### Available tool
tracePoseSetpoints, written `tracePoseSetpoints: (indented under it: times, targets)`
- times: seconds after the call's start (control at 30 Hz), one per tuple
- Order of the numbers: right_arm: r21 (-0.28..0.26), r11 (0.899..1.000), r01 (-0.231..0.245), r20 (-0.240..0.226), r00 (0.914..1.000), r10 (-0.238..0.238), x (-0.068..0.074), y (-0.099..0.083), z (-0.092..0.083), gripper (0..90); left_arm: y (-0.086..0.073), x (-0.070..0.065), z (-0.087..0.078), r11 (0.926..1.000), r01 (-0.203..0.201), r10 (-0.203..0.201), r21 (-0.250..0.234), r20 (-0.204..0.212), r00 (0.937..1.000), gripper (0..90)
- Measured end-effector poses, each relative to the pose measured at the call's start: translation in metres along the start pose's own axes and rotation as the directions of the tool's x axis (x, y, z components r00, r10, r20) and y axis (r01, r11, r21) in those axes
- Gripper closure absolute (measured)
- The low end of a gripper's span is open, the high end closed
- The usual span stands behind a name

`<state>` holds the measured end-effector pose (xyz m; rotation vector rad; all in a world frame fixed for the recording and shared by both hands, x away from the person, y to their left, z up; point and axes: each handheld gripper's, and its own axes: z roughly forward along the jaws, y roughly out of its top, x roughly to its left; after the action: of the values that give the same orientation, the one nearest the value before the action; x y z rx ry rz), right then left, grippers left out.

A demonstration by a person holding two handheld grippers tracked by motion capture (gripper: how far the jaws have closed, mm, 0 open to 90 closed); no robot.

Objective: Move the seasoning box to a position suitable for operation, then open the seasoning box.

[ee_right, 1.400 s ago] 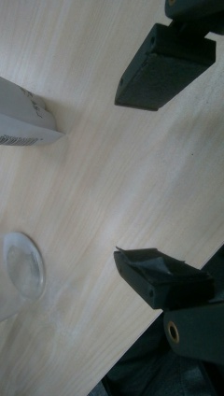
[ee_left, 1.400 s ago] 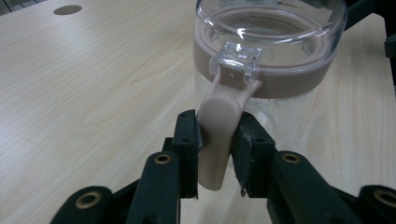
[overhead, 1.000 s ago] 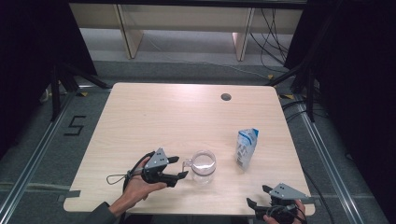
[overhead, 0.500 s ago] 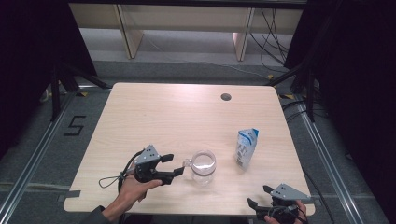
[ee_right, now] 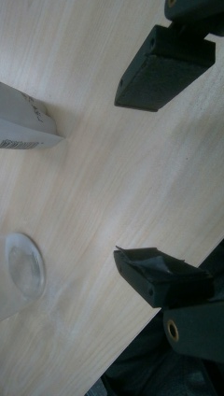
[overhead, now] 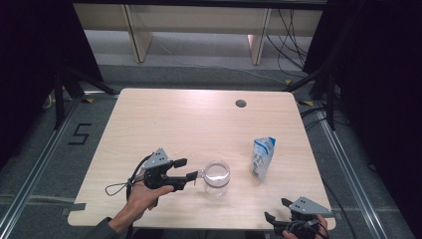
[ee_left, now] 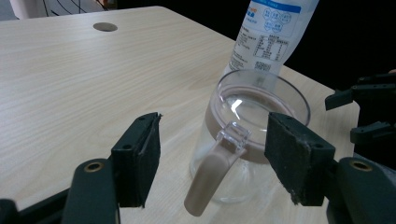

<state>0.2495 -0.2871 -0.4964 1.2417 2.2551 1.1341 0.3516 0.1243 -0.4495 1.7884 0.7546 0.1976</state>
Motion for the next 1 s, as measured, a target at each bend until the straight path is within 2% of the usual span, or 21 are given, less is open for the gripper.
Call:
tracePoseSetpoints:
  times: [0.17,0.3,0.33,0.37,0.4,0.43,0.5,0.63,0.67,0.73,0.77,0.83,0.93,0.97,1.0]
  targets:
    - [0.003,1.0,-0.004,0.001,1.0,0.004,0.001,0.001,0.001,22.7,0.003,-0.002,0.001,0.9999,-0.009,0.009,0.014,-0.013,0.9999,35.4]
    - [-0.007,1.0,0.03,0.012,0.9995,-0.03,0.001,0.001,0.0,22.7,0.005,-0.004,0.002,0.9997,-0.021,0.021,0.015,0.003,0.9998,35.9]
    - [0.015,1.0,-0.018,-0.009,0.9998,0.018,0.004,0.001,0.0,22.8,0.007,-0.005,0.002,0.9994,-0.029,0.029,0.02,-0.001,0.9996,37.8]
    - [0.017,0.999,-0.037,0.0,0.9993,0.037,0.005,0.001,0.0,22.8,0.007,-0.006,0.002,0.9995,-0.029,0.029,0.01,0.007,0.9996,39.8]
    - [0.001,1.0,0.008,-0.003,1.0,-0.008,0.001,0.001,0.001,22.7,0.008,-0.007,0.002,0.9997,-0.02,0.02,0.011,0.007,0.9998,40.6]
    - [0.001,1.0,0.009,-0.004,0.9999,-0.009,0.001,0.001,0.001,22.8,0.01,-0.006,0.001,0.9985,-0.053,0.053,0.015,0.01,0.9985,42.1]
    - [0.002,1.0,0.02,-0.003,0.9998,-0.02,0.001,0.001,0.001,22.9,0.012,-0.008,0.002,0.9987,-0.051,0.051,0.003,0.015,0.9986,46.2]
    - [-0.005,1.0,0.028,-0.003,0.9996,-0.028,0.002,0.002,0.002,23.3,0.016,-0.012,0.002,0.9954,-0.096,0.096,-0.001,0.016,0.9953,59.0]
    - [0.011,1.0,0.0,-0.009,1.0,0.001,0.004,0.001,0.001,23.5,0.017,-0.013,0.003,0.9936,-0.113,0.113,-0.006,0.029,0.9931,62.3]
    - [0.012,1.0,-0.006,-0.01,0.9999,0.006,0.004,0.001,0.002,23.6,0.019,-0.015,0.004,0.9919,-0.127,0.127,-0.005,0.031,0.9914,68.3]
    - [0.008,1.0,0.014,-0.012,0.9998,-0.014,0.002,0.001,0.002,23.6,0.02,-0.016,0.005,0.9903,-0.139,0.139,-0.005,0.036,0.9896,70.5]
    - [-0.002,1.0,0.025,-0.001,0.9997,-0.025,0.001,0.001,0.002,23.6,0.022,-0.018,0.007,0.9869,-0.161,0.161,0.004,0.022,0.9867,74.7]
    - [0.001,1.0,0.029,-0.002,0.9996,-0.029,0.002,0.001,0.002,23.6,0.021,-0.019,0.012,0.9852,-0.171,0.171,0.006,0.037,0.9846,80.5]
    - [0.015,1.0,0.0,-0.004,1.0,0.0,0.006,0.001,0.001,23.6,0.021,-0.02,0.012,0.9832,-0.182,0.182,0.015,0.03,0.9829,82.0]
    - [0.005,1.0,0.015,-0.008,0.9998,-0.015,0.006,0.002,0.002,23.7,0.021,-0.021,0.012,0.9823,-0.186,0.186,0.02,0.029,0.9822,82.9]
